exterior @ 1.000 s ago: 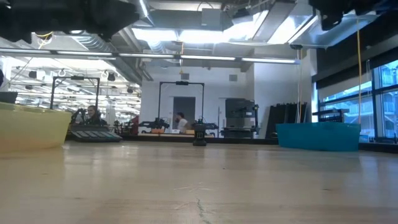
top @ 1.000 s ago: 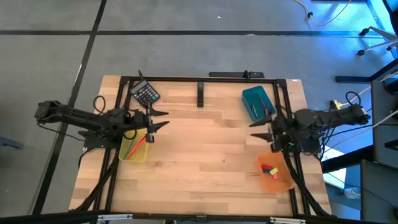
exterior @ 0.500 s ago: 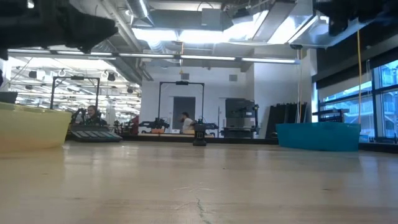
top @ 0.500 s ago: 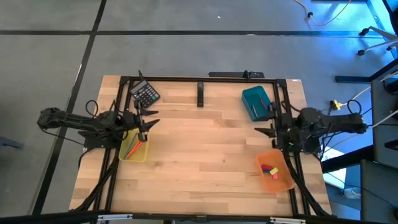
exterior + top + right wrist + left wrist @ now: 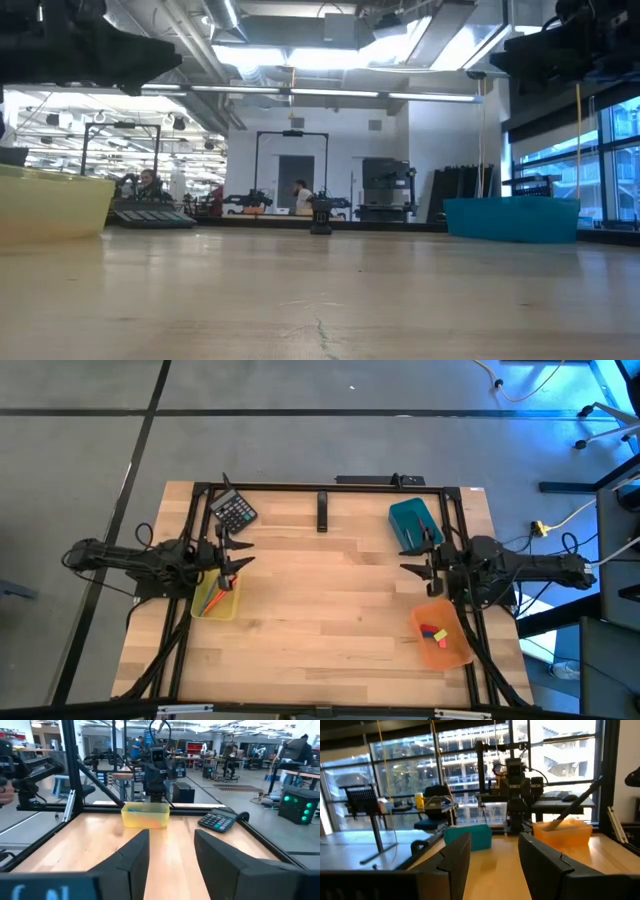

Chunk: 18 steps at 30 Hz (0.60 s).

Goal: Sort crayons/erasers/pens/pencils in bins
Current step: Return to Home Position

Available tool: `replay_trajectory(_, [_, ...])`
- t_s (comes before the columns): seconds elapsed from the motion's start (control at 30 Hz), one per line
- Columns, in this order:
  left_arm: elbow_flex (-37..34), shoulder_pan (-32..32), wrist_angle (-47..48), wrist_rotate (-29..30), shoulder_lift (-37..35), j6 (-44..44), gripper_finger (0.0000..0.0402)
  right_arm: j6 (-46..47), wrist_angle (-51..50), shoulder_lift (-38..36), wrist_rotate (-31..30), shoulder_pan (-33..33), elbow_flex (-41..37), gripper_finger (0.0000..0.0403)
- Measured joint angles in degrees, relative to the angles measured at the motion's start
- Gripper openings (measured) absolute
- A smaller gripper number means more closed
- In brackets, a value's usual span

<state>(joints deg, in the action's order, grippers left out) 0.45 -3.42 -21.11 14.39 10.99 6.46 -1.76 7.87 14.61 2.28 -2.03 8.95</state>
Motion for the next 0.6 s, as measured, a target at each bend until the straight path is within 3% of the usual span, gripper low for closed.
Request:
replay_trajectory(0.17, [0.00,-0.89,6.39,-0.37,-5.01,-2.63,0.0158,0.16,-2.40,-2.78,4.39,-2.07,0.00,0.0129])
replay_trajectory(0.33, [0.02,-2.92,10.00,-1.94,-11.03,-2.71,0.0157,1.49,-4.12,-6.25,4.98,-2.77,0.00,0.0100])
replay_trajectory(0.6, [0.04,-3.41,12.74,3.22,-10.86,-2.94,0.0138,2.11,-2.04,-9.15,4.94,-2.74,-4.62,0.0083])
